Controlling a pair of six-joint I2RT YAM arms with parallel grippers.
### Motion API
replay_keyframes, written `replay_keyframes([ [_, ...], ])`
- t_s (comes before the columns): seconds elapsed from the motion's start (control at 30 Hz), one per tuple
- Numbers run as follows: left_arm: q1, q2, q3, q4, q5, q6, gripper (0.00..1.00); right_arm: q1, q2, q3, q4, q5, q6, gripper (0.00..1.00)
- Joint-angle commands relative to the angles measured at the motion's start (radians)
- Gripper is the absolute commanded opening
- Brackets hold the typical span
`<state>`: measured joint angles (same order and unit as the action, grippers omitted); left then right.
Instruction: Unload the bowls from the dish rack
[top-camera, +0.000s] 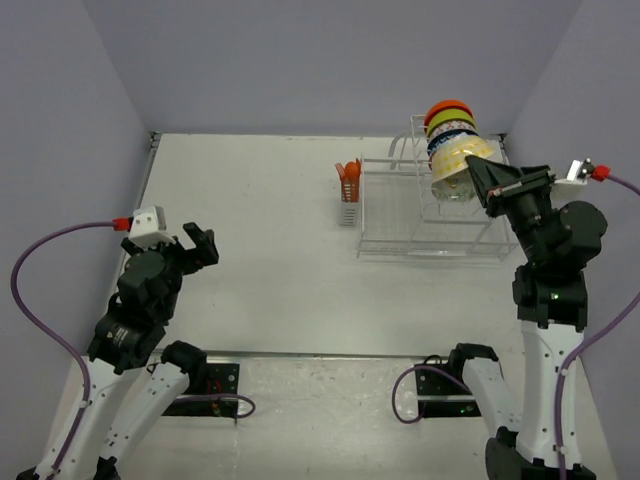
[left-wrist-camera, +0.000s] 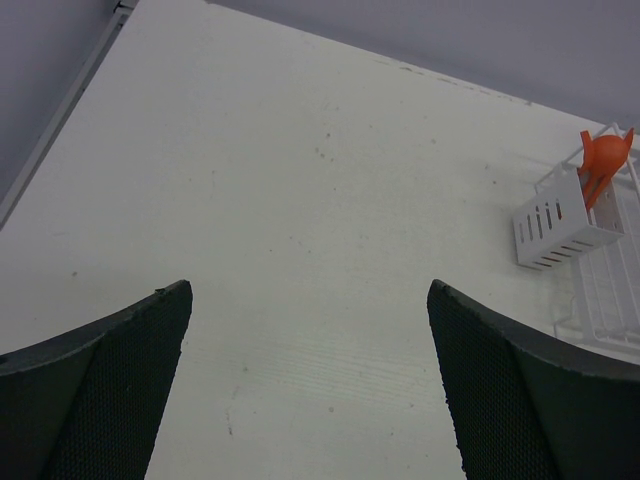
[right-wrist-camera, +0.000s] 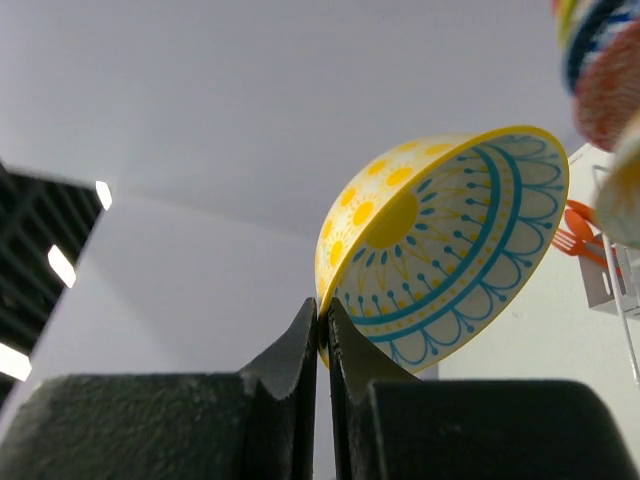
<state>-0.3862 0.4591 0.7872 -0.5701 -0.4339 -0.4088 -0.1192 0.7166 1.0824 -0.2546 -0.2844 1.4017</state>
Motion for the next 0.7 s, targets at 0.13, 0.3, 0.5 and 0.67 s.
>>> replay_keyframes([
  [0.13, 0.010, 0.018, 0.044, 0.015, -0.026, 0.012, 1.00, 0.177, 0.157, 0.304, 0.070, -0.492, -0.597, 0.00],
  [0.3, 0.010, 0.124, 0.252, -0.019, 0.076, -0.036, 1.00, 0.712, 0.354, 0.651, -0.455, -0.031, -1.216, 0.00],
  [0.5, 0.010, 0.332, 0.614, -0.111, 0.222, -0.033, 1.00, 1.092, 0.466, 0.513, -0.439, 0.505, -1.652, 0.00],
  [0.67, 0.010, 0.492, 0.686, -0.146, 0.507, -0.030, 1.00, 1.259, 0.535, 0.381, -0.404, 0.588, -1.799, 0.00],
])
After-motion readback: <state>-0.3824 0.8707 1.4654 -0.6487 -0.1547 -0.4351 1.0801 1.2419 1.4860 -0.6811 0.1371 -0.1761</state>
